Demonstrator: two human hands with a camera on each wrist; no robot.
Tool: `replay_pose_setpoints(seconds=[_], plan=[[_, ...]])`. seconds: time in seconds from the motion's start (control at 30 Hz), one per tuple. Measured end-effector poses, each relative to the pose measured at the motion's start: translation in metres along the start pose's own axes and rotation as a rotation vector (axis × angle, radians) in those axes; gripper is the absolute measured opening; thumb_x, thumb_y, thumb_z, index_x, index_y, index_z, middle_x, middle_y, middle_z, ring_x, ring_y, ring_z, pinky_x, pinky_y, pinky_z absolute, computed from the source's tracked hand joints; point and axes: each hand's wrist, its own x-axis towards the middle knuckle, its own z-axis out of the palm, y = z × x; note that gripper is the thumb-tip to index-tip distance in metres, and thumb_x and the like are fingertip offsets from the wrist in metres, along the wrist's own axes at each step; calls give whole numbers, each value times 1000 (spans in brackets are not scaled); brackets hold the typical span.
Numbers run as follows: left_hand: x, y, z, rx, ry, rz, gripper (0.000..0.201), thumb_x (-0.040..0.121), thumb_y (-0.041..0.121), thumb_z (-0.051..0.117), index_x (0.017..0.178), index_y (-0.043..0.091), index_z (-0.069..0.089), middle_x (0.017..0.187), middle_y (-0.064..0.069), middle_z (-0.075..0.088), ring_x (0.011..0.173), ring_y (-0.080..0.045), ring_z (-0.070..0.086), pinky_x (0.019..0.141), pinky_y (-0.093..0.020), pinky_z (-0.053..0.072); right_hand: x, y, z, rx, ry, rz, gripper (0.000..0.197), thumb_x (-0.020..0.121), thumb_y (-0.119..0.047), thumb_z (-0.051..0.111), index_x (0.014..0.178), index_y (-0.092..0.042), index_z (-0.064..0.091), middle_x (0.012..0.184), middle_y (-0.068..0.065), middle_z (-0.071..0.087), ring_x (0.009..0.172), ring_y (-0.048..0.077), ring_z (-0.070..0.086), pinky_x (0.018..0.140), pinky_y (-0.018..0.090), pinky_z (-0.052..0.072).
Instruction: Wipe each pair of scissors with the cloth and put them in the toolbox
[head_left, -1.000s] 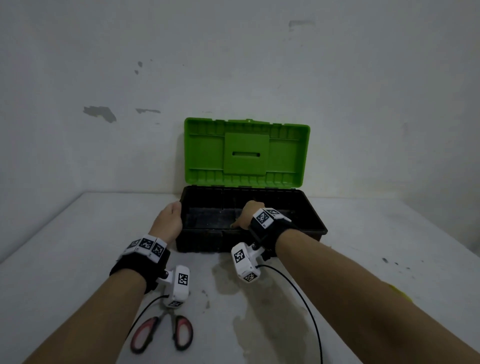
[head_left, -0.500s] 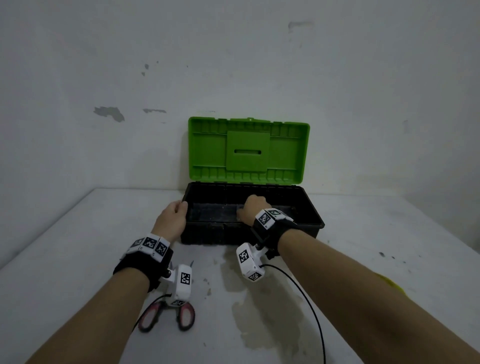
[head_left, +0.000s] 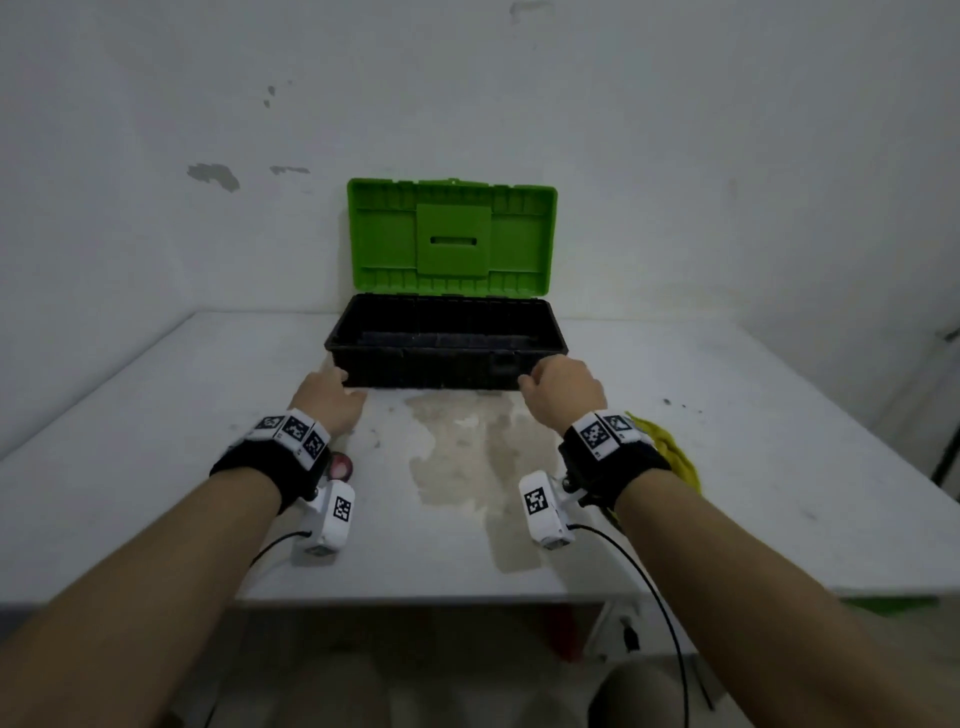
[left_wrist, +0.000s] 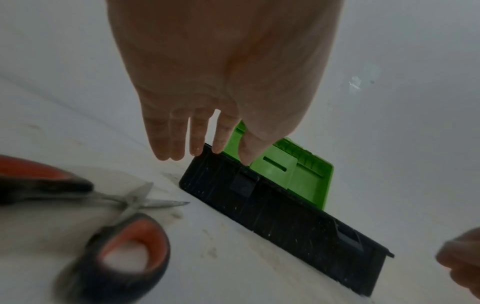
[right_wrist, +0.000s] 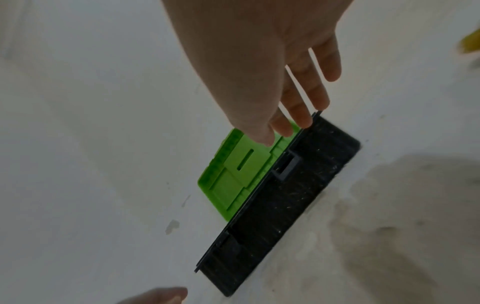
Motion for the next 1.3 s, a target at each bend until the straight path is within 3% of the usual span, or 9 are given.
replay_pose_setpoints(seconds=[0.27,0.43,0.5,0.57,0.63,0.83,0.93,1.13,1.3], plan=[[-53,7,0,314,-142,-189,40,102,24,51,127,-7,56,134,-23,58,121,-36,57,95,-35,46,-44,84,-5,-94,-84,145,24,89,-30,53,99,-12,64,110,11,63,103,34,59,87,40,51],[-70,6,2,440,-104,-167,46,105,25,44,141,-4,43,136,-12,59,124,-22,59,97,-25,46,-53,109,1,-139,-150,164,31,94,-17,49,123,-8,55,128,16,49,116,34,51,92,42,48],[-68,1,3,445,-74,-152,41,104,20,47,138,-1,48,131,-10,62,120,-21,61,93,-24,48,-50,116,3,-114,-158,150,26,93,-14,49,117,-7,56,123,17,51,112,36,53,90,42,49],[-67,-2,2,483,-80,-148,36,104,15,46,136,0,50,131,-11,62,120,-23,61,94,-25,47,-45,119,-2,-105,-135,169,10,92,-10,46,89,-8,55,106,15,57,98,35,57,80,40,51],[-63,-10,4,538,-105,-151,34,103,13,48,130,-5,56,133,-14,62,122,-25,60,96,-26,46,-41,120,-6,-109,-128,202,23,93,-9,48,70,-9,46,90,12,58,87,33,59,68,35,48],[-49,-13,-1,596,-132,-174,28,98,7,53,122,-4,63,127,-16,65,118,-28,62,94,-30,48,-32,128,-9,-158,-88,339,26,96,-34,51,99,-10,60,114,14,61,110,34,56,88,41,47],[-46,-20,1,596,-145,-109,34,100,17,49,130,3,57,129,-13,61,119,-27,61,98,-33,49,-30,133,-2,-144,-102,372,23,94,-36,52,86,-14,55,109,12,65,104,34,58,90,40,46],[-50,28,-11,359,-69,-58,29,97,13,52,120,-3,61,124,-22,64,115,-36,62,88,-34,48,-30,121,-15,55,8,331,22,92,-42,57,94,-24,70,98,4,69,101,28,60,99,42,38],[-69,69,6,-70,-119,94,3,90,11,54,89,11,57,97,-19,66,83,-33,65,70,-38,53,-42,108,-32,521,71,131,23,90,-41,62,86,-18,66,84,7,69,80,24,63,74,35,51]])
